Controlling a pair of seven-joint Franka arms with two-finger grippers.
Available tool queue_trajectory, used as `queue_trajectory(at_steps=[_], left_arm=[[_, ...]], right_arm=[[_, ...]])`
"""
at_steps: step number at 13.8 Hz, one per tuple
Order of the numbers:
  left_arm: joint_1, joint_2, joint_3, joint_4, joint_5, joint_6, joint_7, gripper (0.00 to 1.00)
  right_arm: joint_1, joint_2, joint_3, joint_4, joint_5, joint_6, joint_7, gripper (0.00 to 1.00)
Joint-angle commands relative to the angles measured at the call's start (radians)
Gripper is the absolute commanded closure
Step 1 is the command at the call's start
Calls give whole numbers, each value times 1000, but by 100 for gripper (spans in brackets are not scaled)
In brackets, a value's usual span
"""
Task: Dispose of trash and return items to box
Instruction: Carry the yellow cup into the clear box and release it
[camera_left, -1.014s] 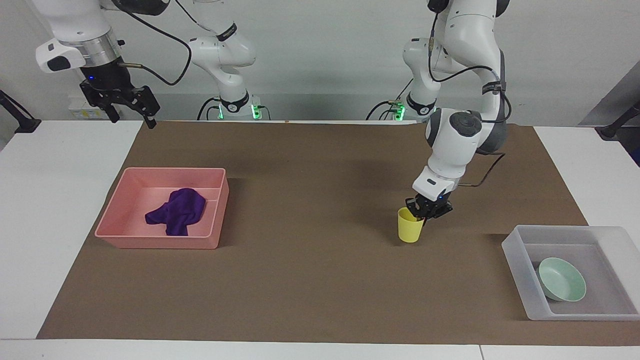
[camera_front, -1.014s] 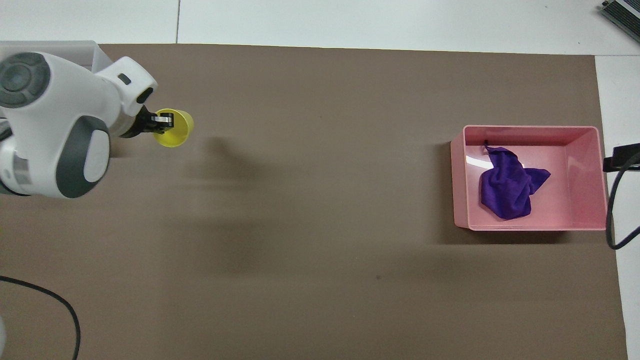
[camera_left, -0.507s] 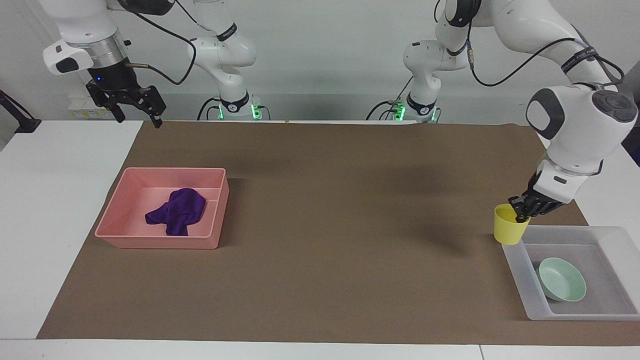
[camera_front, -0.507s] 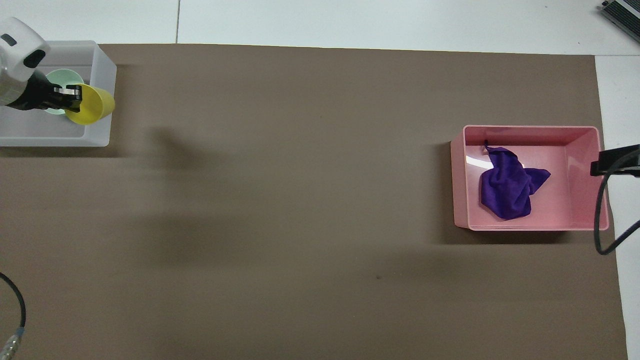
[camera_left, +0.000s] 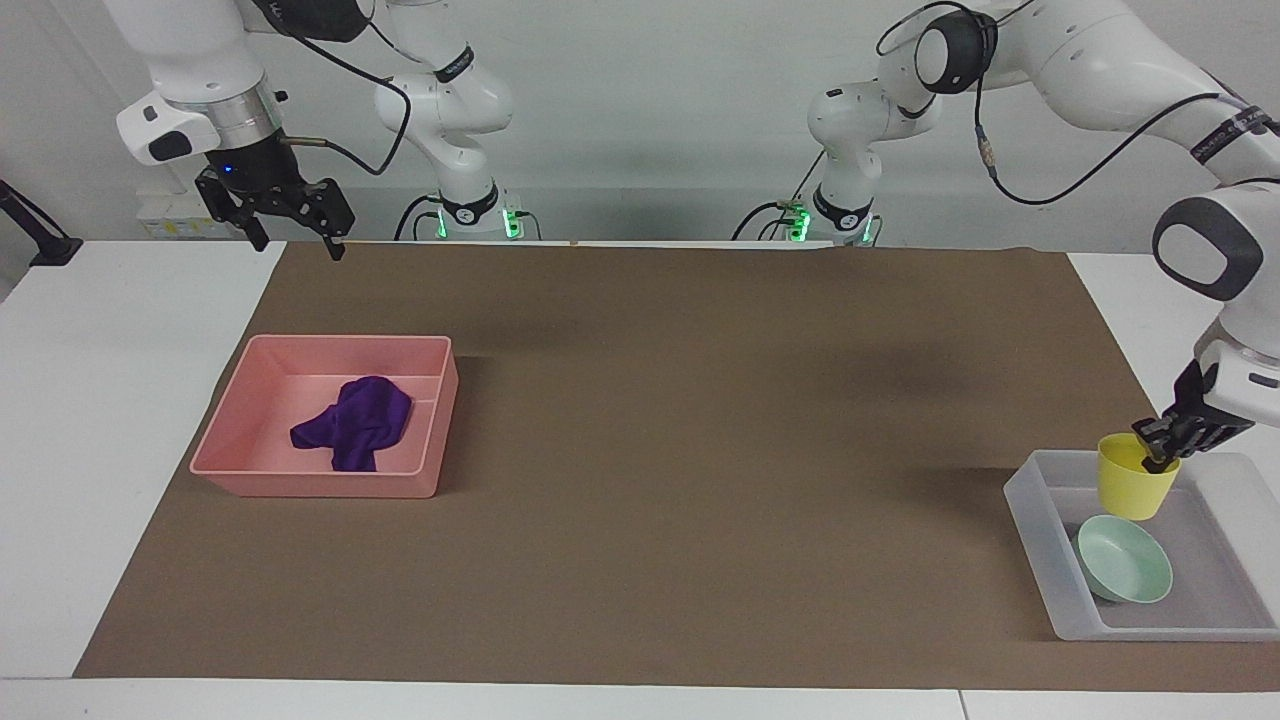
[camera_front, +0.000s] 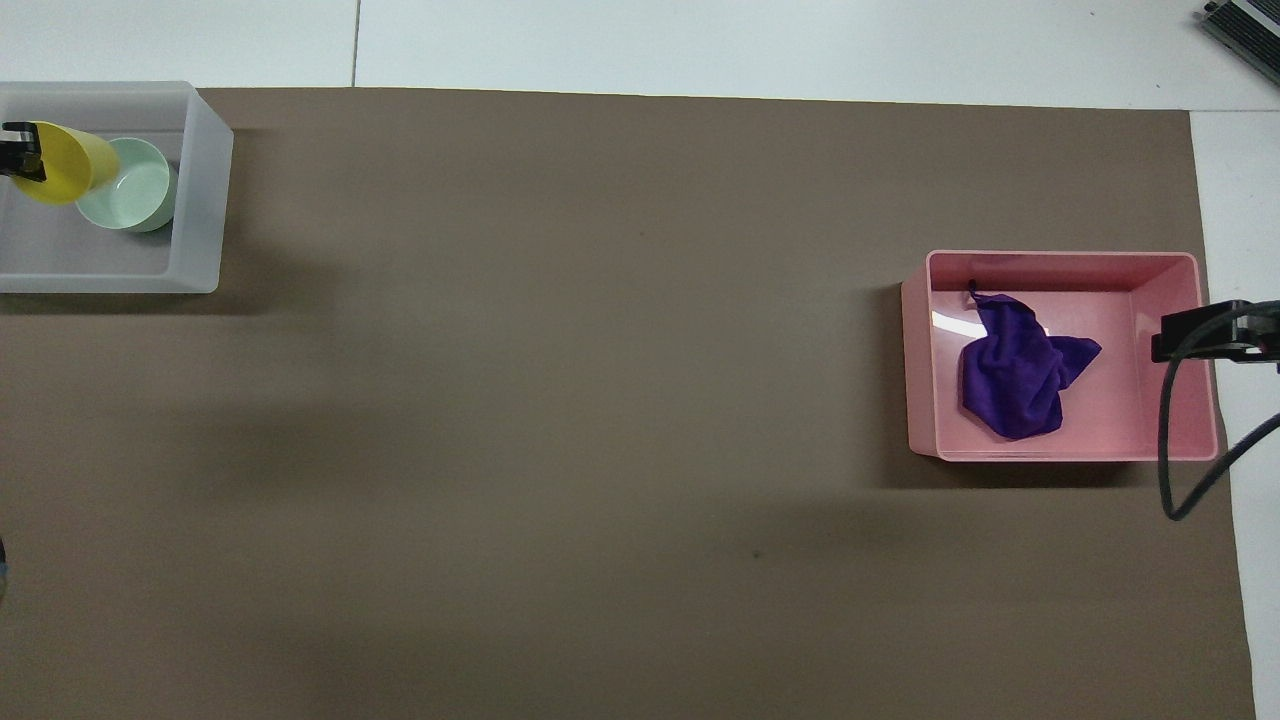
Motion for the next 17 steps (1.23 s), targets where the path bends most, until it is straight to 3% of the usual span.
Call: queue_trajectory(at_steps=[1,6,9,17], left_arm=[[25,138,-9,173,20,-47,8,100],[55,184,-17,187,3,-31,1,100],[78,205,-9,184,-81,9,-5,100],[55,202,-8,77,-84,105,-176,100]], right_arm=[[-1,-11,9,-15,-3,2,-11,0],[-1,-8,8,-11,34,7,-8,0],[-1,-9,8,-14,26,14,-10,0],[-3,-11,8,-18,26,17,-10,0]])
